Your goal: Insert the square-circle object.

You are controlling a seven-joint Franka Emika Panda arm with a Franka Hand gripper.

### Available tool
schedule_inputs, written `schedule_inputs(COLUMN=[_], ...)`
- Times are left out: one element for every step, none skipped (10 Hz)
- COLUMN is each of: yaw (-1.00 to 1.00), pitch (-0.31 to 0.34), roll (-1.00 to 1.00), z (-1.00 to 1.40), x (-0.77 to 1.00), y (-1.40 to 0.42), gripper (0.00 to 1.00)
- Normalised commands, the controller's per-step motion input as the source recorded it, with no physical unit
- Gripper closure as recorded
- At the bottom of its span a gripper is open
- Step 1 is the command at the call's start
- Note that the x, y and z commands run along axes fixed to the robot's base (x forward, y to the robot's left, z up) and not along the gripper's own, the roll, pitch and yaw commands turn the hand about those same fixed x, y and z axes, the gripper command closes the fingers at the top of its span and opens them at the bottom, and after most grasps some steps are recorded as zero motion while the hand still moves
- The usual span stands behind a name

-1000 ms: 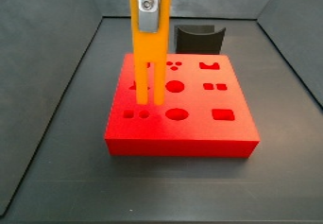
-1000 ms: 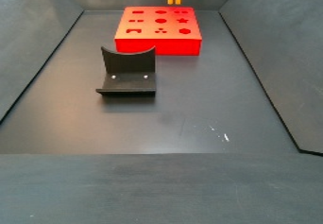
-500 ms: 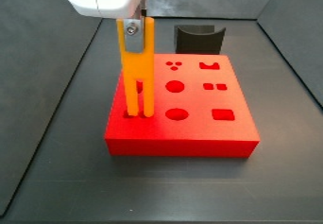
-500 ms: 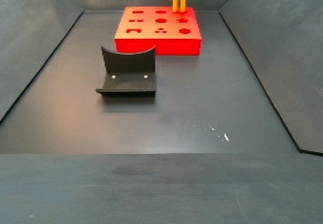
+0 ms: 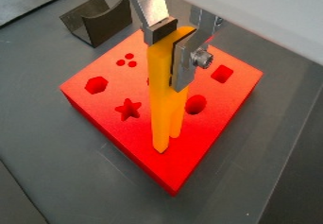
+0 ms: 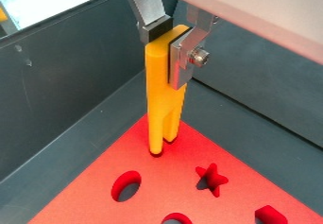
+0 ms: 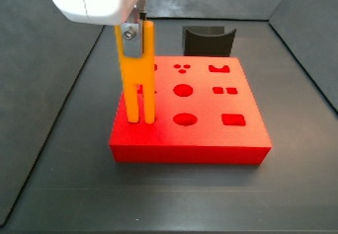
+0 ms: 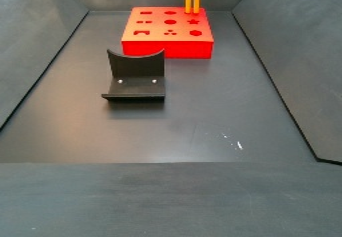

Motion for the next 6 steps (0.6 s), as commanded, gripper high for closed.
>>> schedule_inputs(yaw=[0.09, 0.11, 0.11, 0.07, 0.02, 0.0], pitch=[-0.079, -0.077, -0.103, -0.107, -0.149, -0.16], roll=[-0.04, -0.01, 0.0, -0.04, -0.1, -0.07], z=[-0.22, -0.22, -0.29, -0.28, -0.39, -0.5], x=[0.08, 0.0, 0.0, -0.05, -0.01, 0.0], y=[0.02, 0.05, 0.08, 0.03, 0.0, 0.0], gripper=[1.0, 1.0, 1.0, 1.0, 1.0, 1.0])
